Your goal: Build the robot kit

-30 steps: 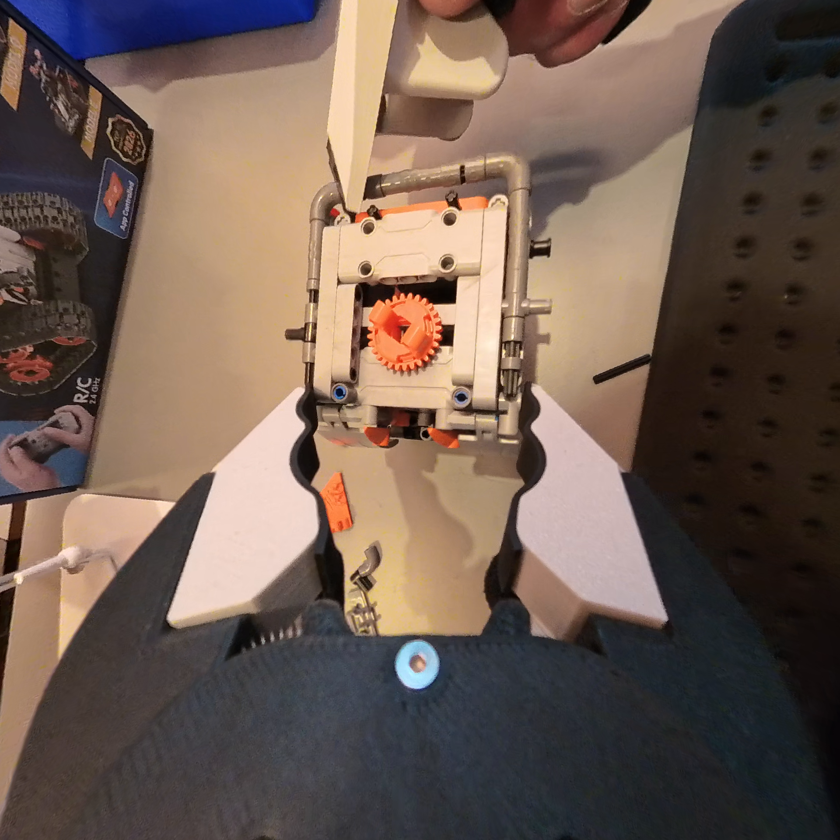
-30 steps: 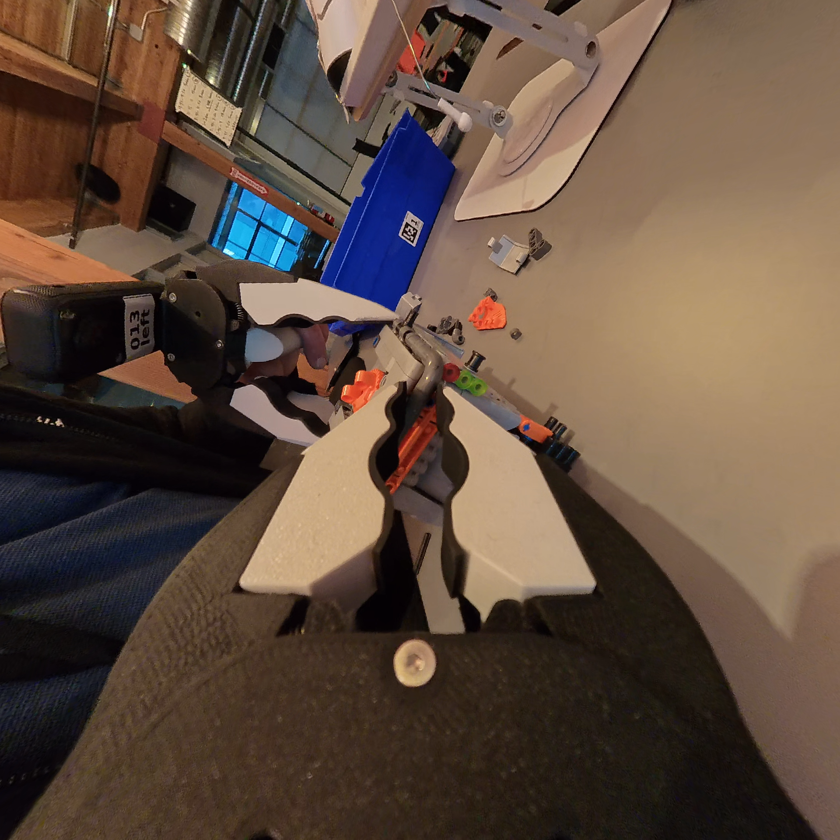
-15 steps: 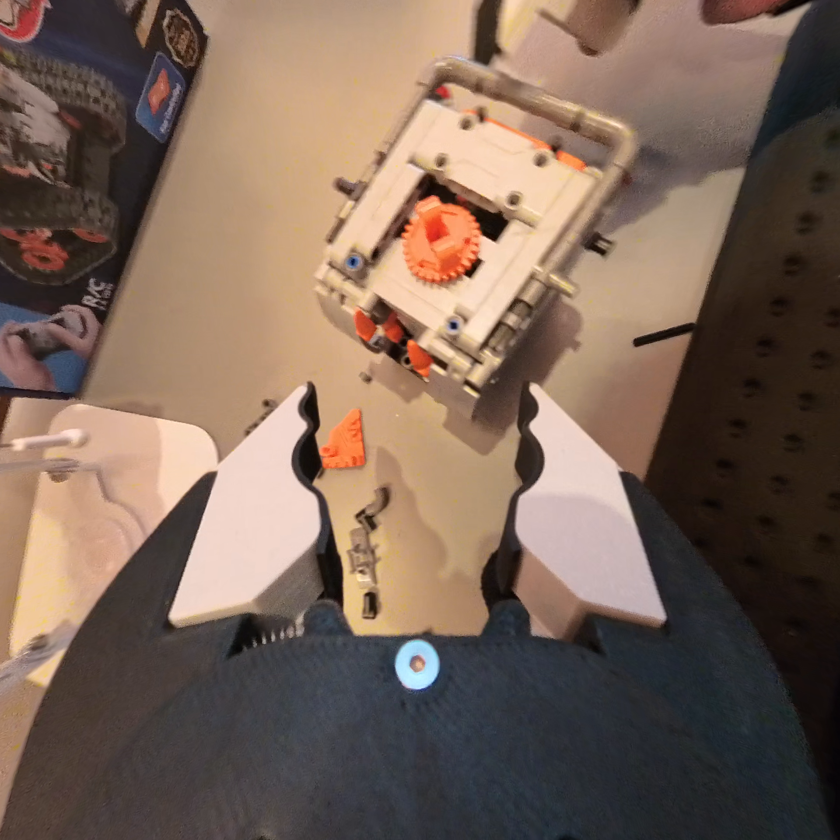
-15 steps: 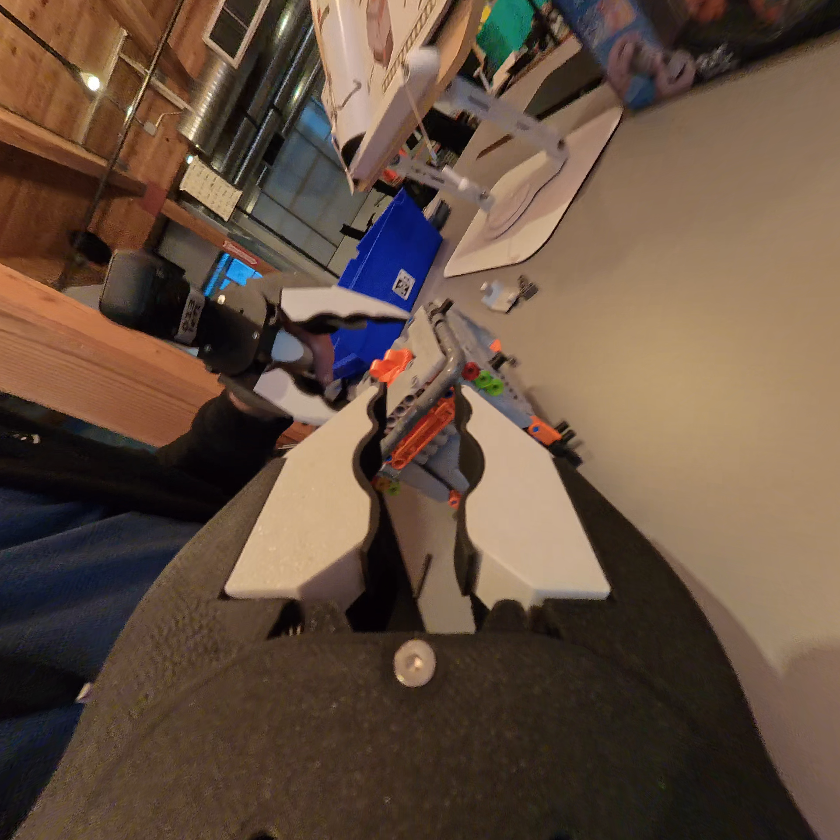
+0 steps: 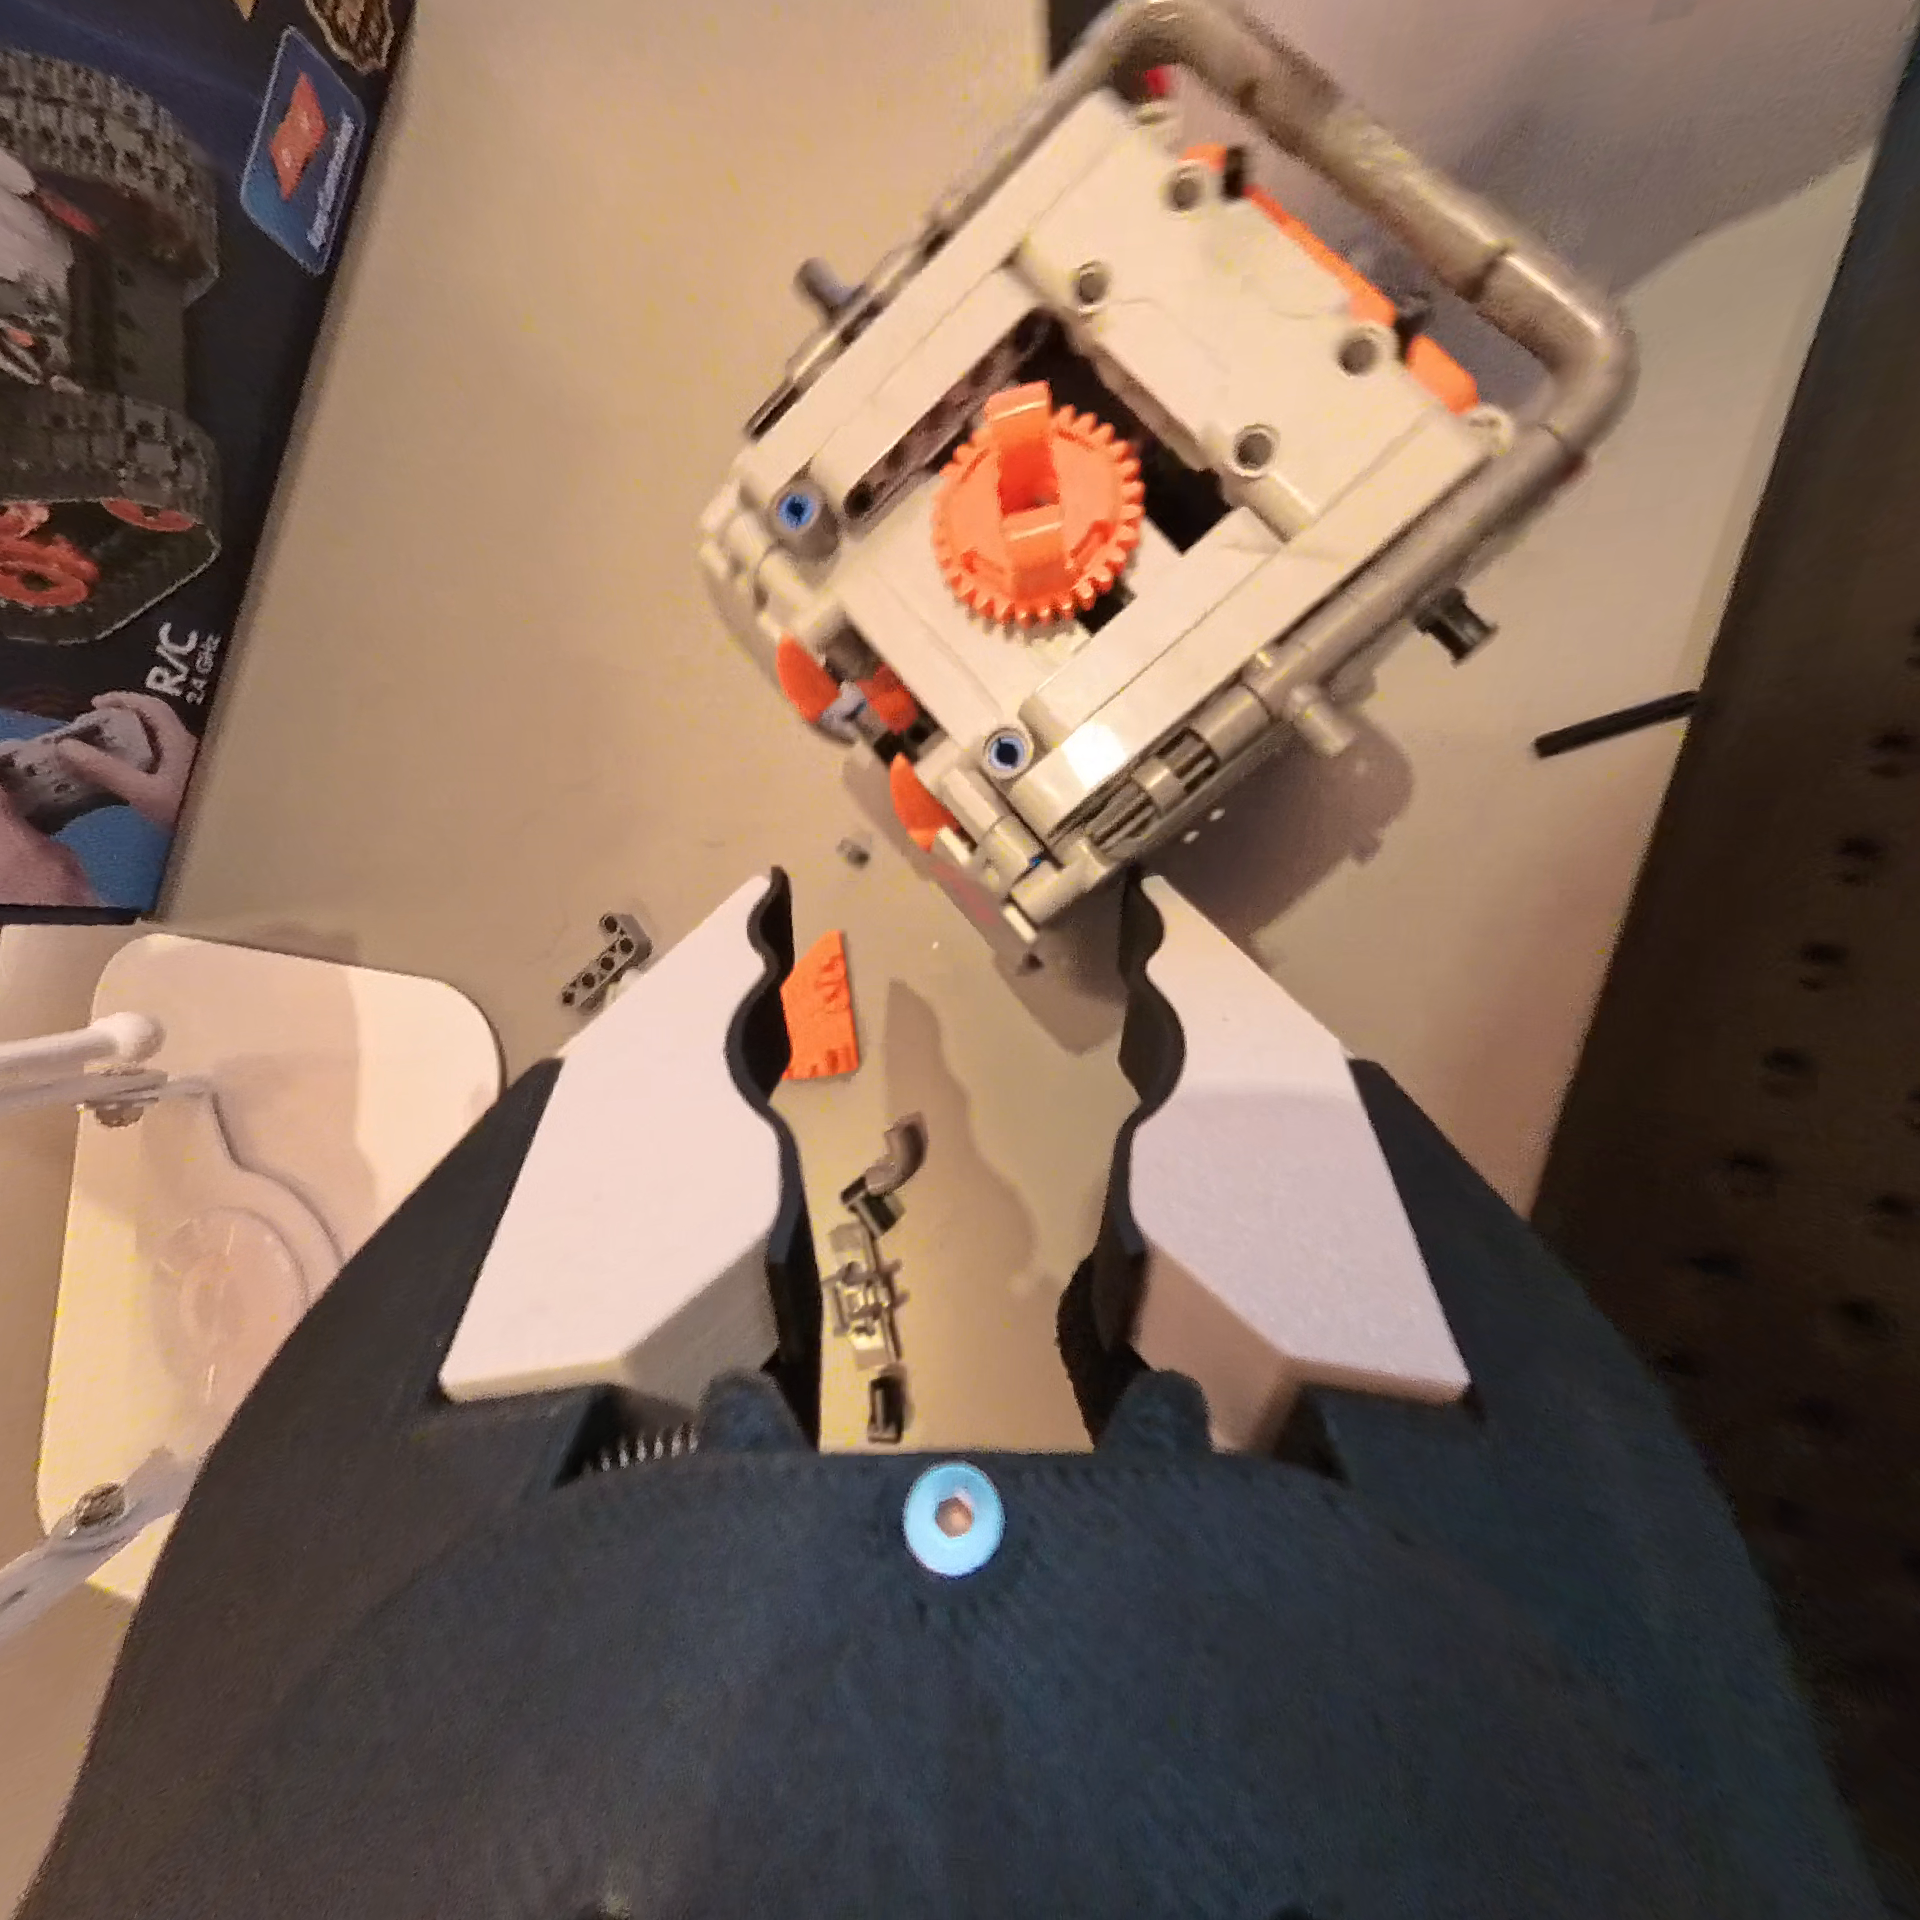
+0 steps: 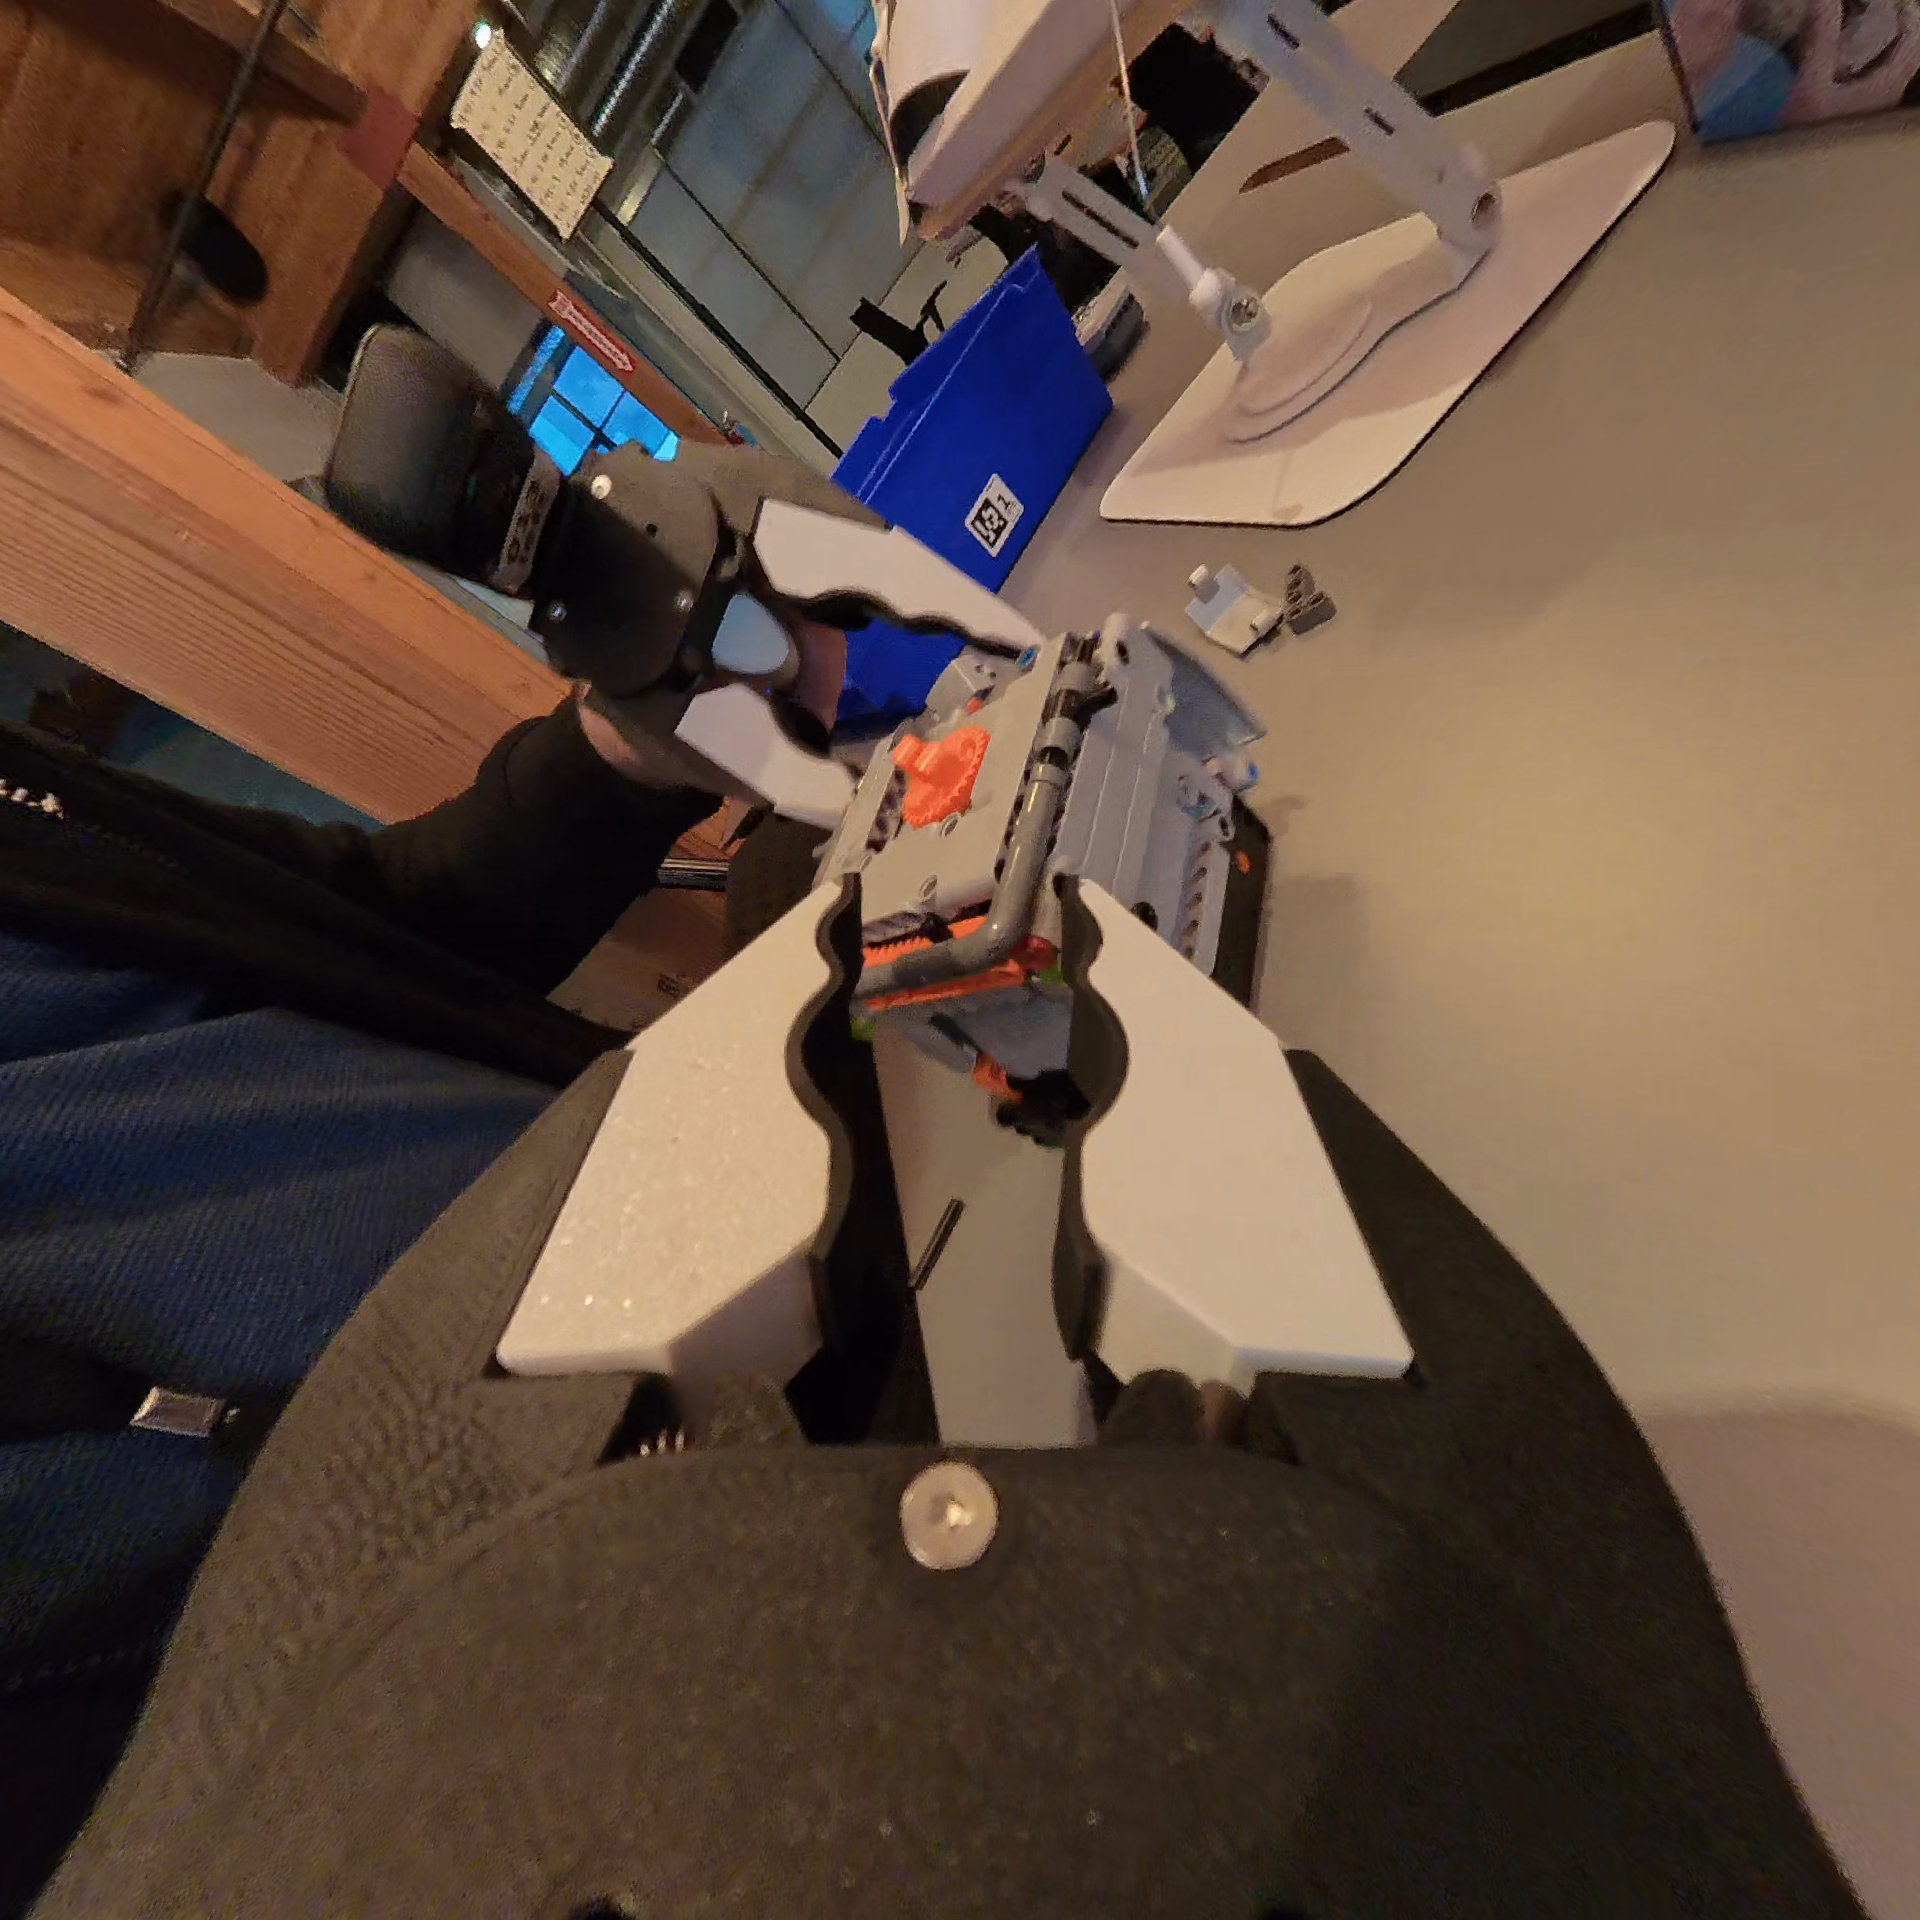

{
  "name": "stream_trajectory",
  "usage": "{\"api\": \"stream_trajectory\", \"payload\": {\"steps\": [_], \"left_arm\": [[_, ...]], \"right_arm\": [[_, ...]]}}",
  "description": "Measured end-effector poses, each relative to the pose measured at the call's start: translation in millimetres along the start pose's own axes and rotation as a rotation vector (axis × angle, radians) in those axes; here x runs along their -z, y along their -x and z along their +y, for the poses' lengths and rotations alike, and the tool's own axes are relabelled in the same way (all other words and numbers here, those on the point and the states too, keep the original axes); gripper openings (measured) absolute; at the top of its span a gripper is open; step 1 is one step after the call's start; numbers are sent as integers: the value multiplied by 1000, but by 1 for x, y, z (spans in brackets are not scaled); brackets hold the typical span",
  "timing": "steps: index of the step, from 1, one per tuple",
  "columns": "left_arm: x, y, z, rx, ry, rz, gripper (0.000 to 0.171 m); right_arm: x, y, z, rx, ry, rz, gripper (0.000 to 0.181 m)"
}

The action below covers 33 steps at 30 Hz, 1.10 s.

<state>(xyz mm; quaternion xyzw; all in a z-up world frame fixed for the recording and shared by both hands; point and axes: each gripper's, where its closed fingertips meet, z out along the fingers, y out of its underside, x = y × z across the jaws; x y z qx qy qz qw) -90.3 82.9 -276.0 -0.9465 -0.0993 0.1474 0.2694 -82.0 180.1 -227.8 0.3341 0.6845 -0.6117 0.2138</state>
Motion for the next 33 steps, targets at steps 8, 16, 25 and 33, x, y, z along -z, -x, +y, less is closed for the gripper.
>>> {"api": "stream_trajectory", "payload": {"steps": [8,16,25,33], "left_arm": [[-4,34,11,78,47,-71,51],[19,51,29,167,47,-92,62],[43,1,-12,150,-76,81,79],[38,-1,-15,168,-82,124,81]], "right_arm": [[-12,33,30,-14,29,-42,39],[-1,24,26,-6,-18,-1,34],[-11,29,33,32,30,-17,33],[-19,39,34,61,26,-28,33]]}}
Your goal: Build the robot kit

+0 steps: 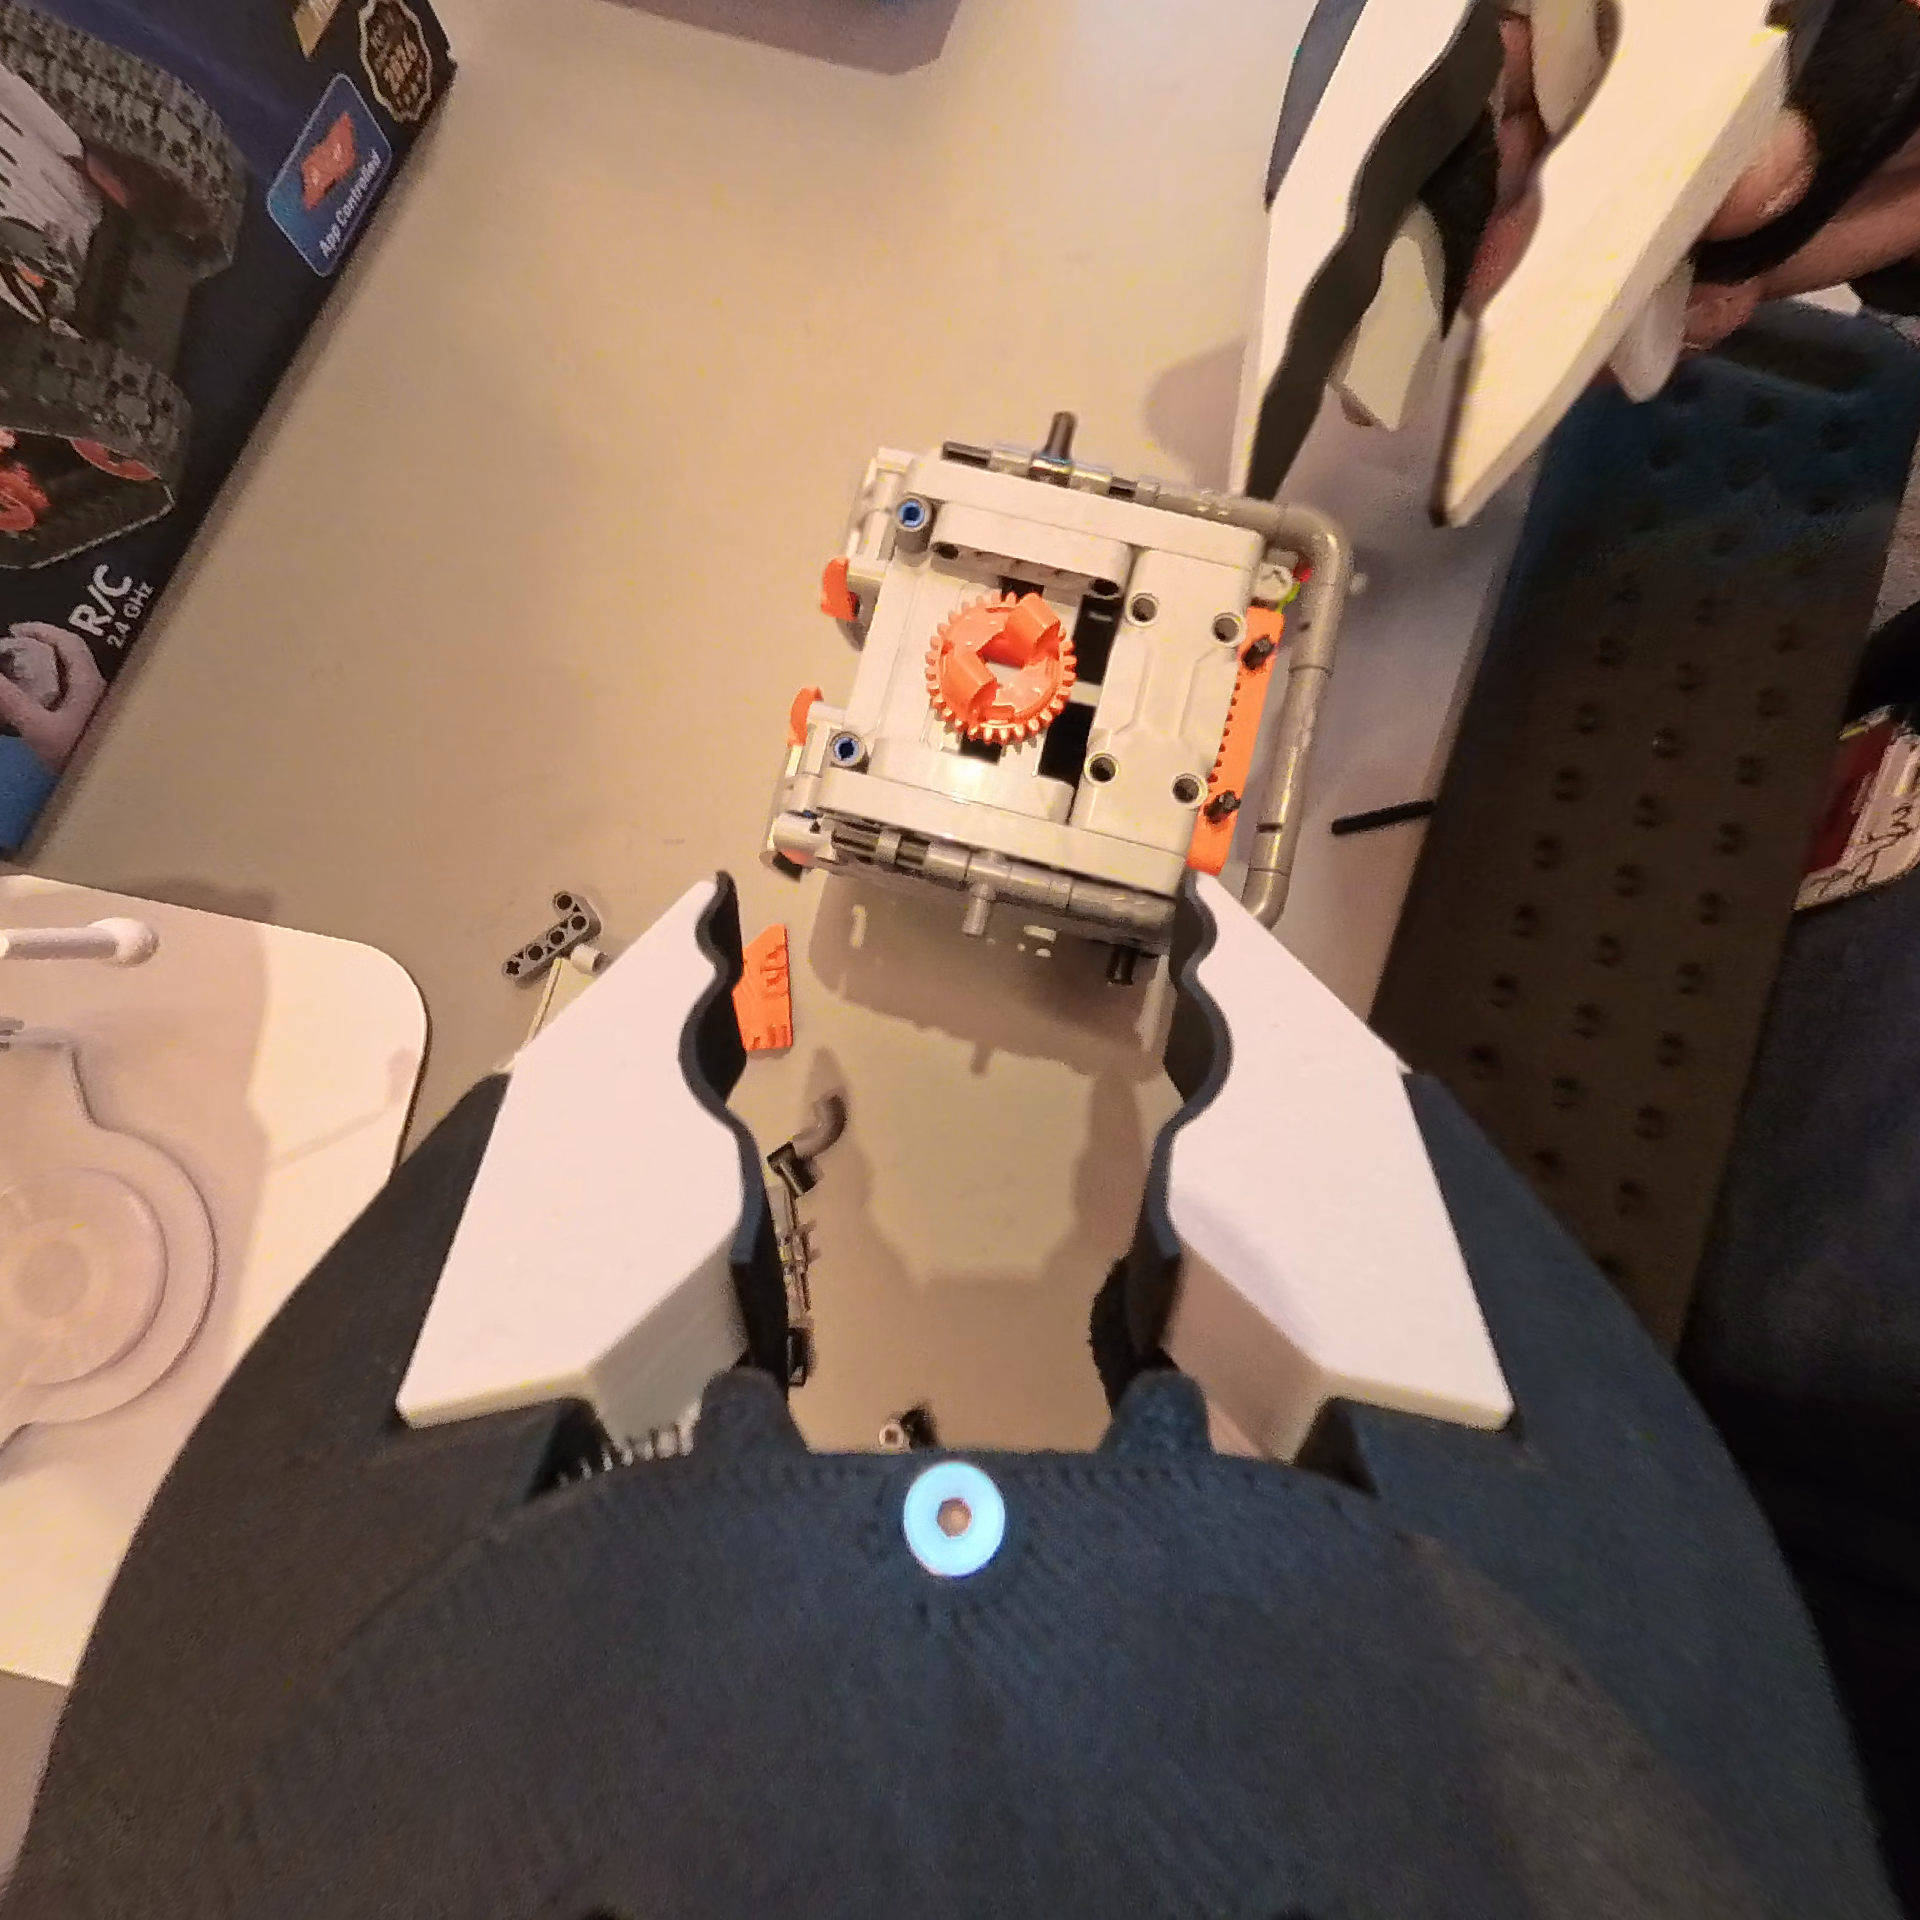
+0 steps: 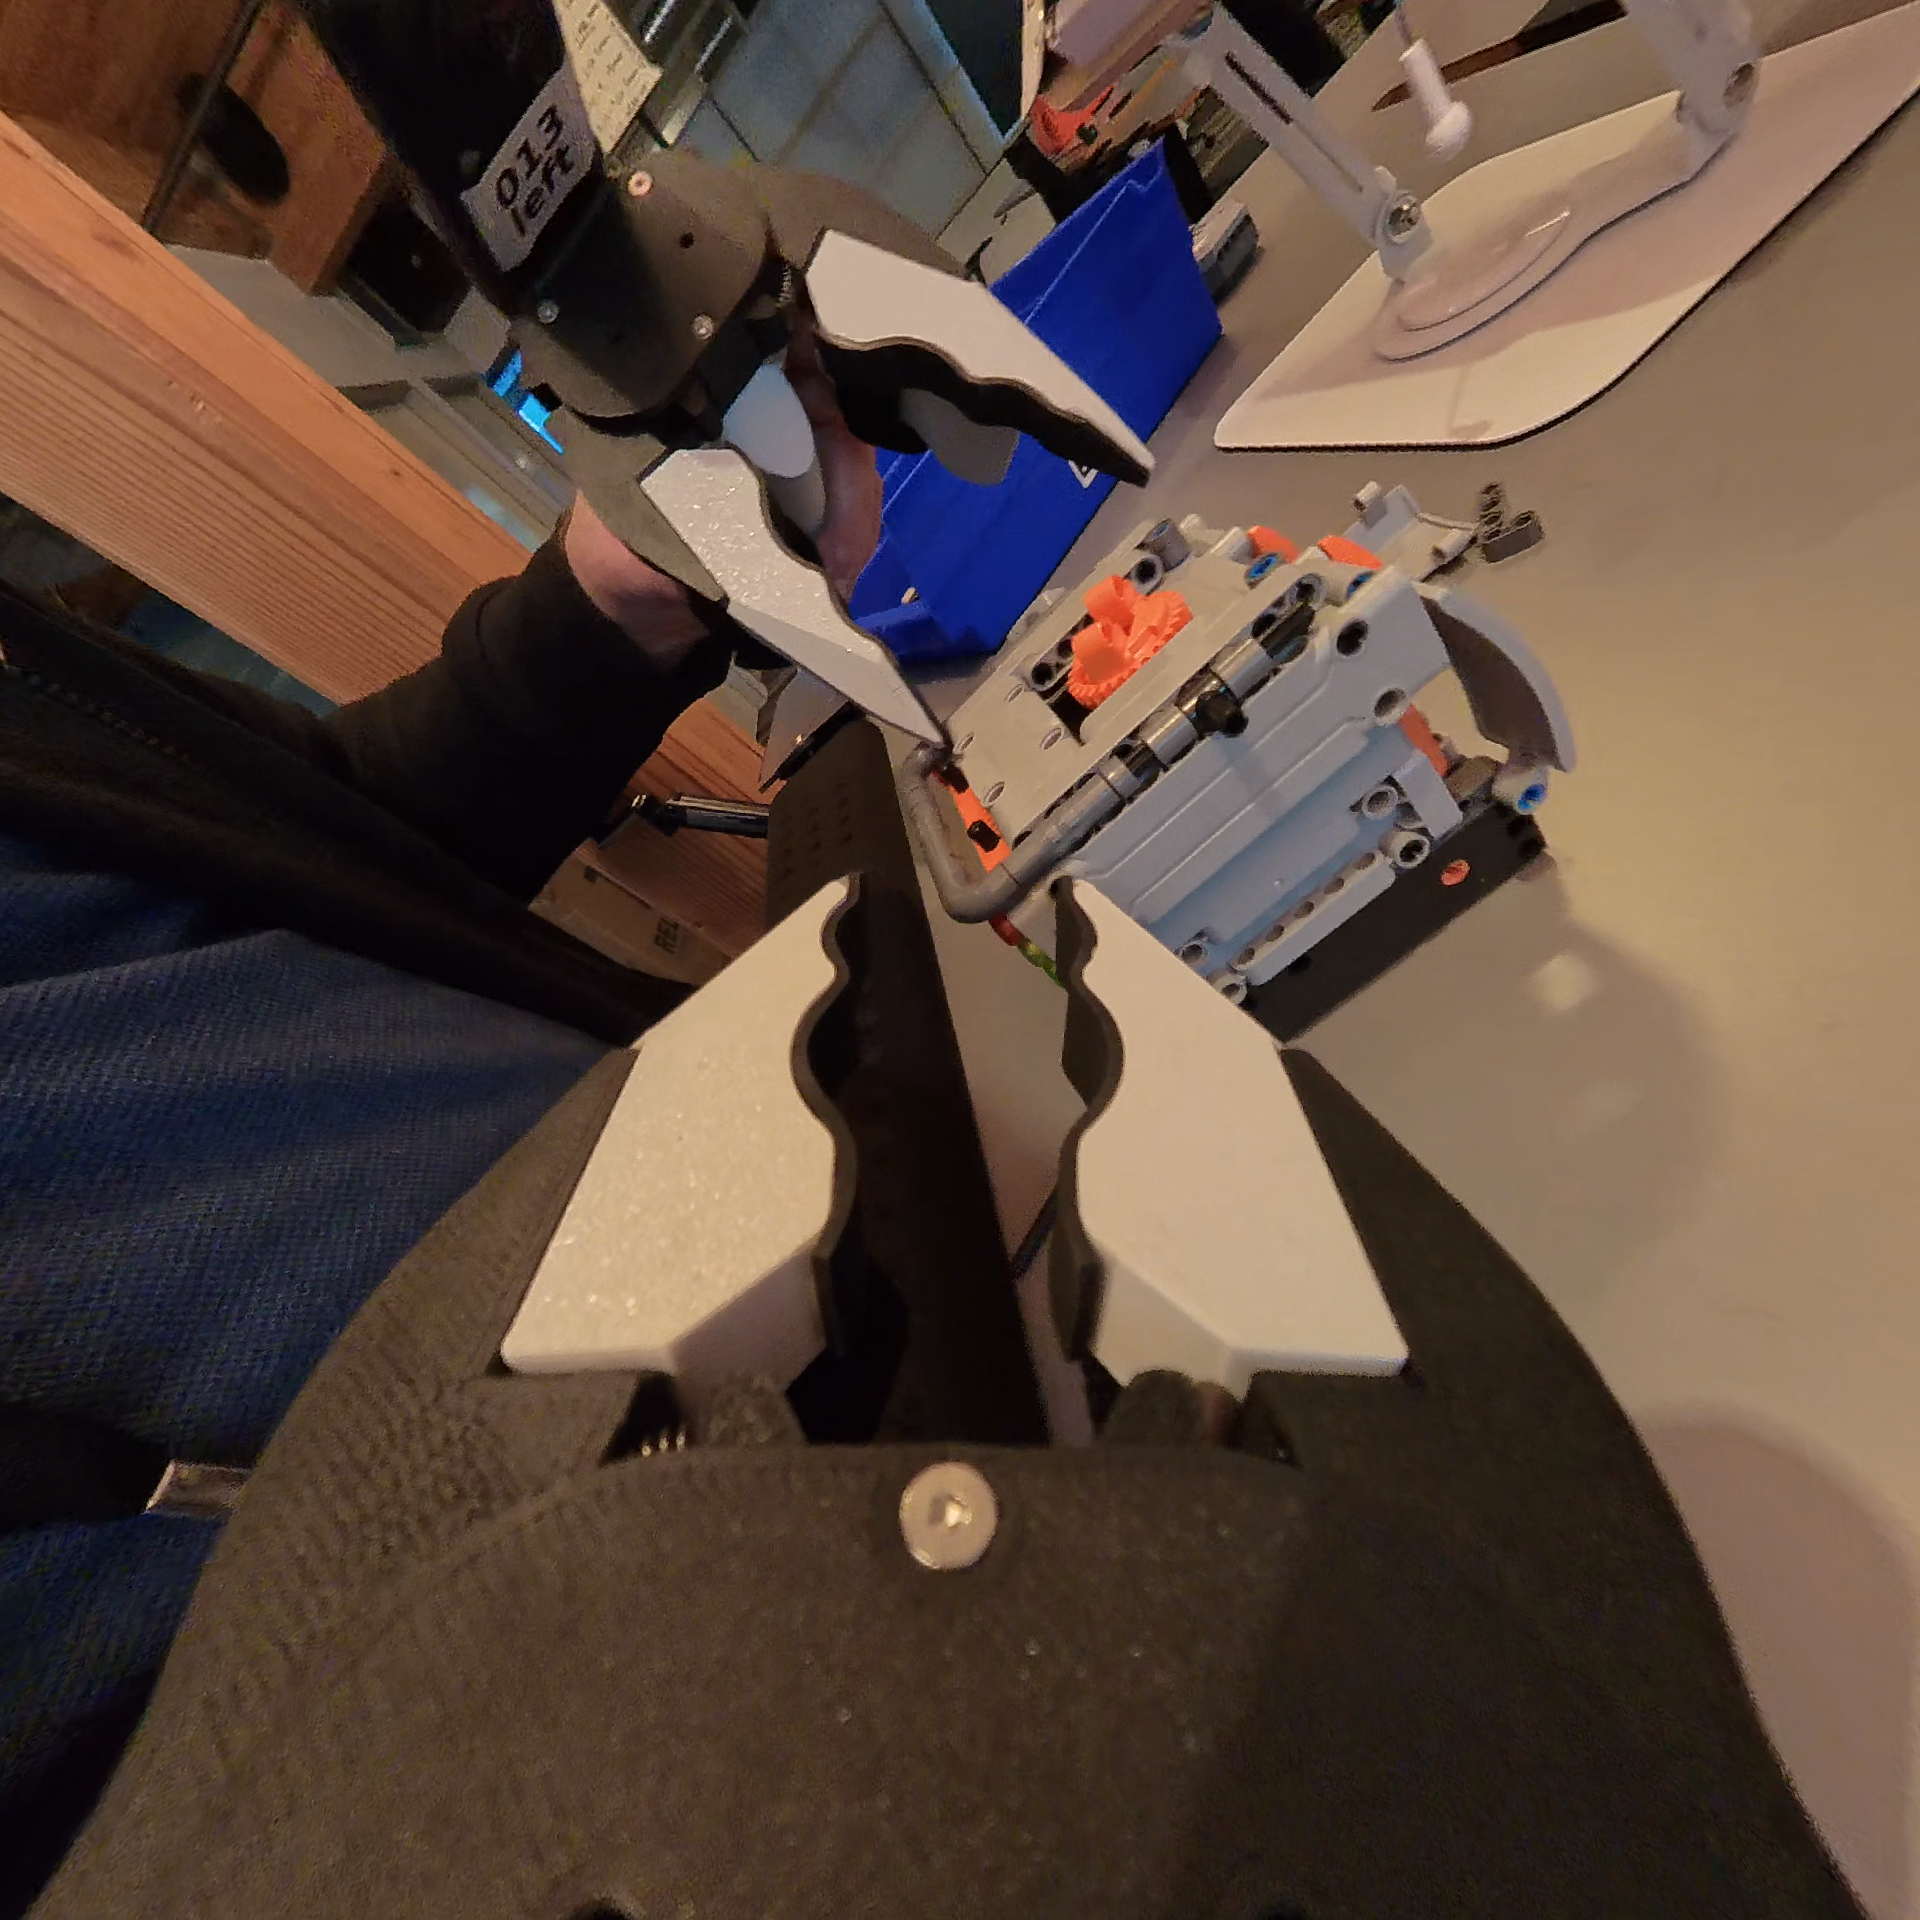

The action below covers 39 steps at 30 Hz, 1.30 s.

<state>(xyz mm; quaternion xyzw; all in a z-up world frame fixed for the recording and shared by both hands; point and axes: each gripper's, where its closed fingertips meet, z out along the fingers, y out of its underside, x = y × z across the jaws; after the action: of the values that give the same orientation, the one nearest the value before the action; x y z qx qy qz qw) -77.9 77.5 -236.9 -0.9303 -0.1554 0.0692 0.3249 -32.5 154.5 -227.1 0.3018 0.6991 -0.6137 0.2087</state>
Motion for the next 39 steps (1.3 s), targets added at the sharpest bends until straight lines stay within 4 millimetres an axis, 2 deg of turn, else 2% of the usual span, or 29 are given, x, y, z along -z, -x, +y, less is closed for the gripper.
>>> {"api": "stream_trajectory", "payload": {"steps": [4,8,14,19,24,28,30,39], "left_arm": [[-4,-2,6,1,29,24,81],[-1,-2,9,37,25,50,80],[4,-10,11,92,-17,104,74],[5,-23,11,139,-61,174,71],[-2,-37,15,123,-77,192,78],[-1,-39,14,137,-124,182,75],[-1,-37,15,109,-126,143,67],[0,-56,11,69,-186,183,68]], "right_arm": [[-6,6,5,-7,-7,-21,34],[-4,2,6,-11,-22,-3,35],[0,-1,3,1,-23,35,38],[-6,0,1,6,-1,46,43],[-11,-4,0,3,22,84,43],[-13,-6,-1,-8,25,115,42],[-13,-8,-1,-8,27,138,40],[-10,-22,2,-31,29,240,36]]}}
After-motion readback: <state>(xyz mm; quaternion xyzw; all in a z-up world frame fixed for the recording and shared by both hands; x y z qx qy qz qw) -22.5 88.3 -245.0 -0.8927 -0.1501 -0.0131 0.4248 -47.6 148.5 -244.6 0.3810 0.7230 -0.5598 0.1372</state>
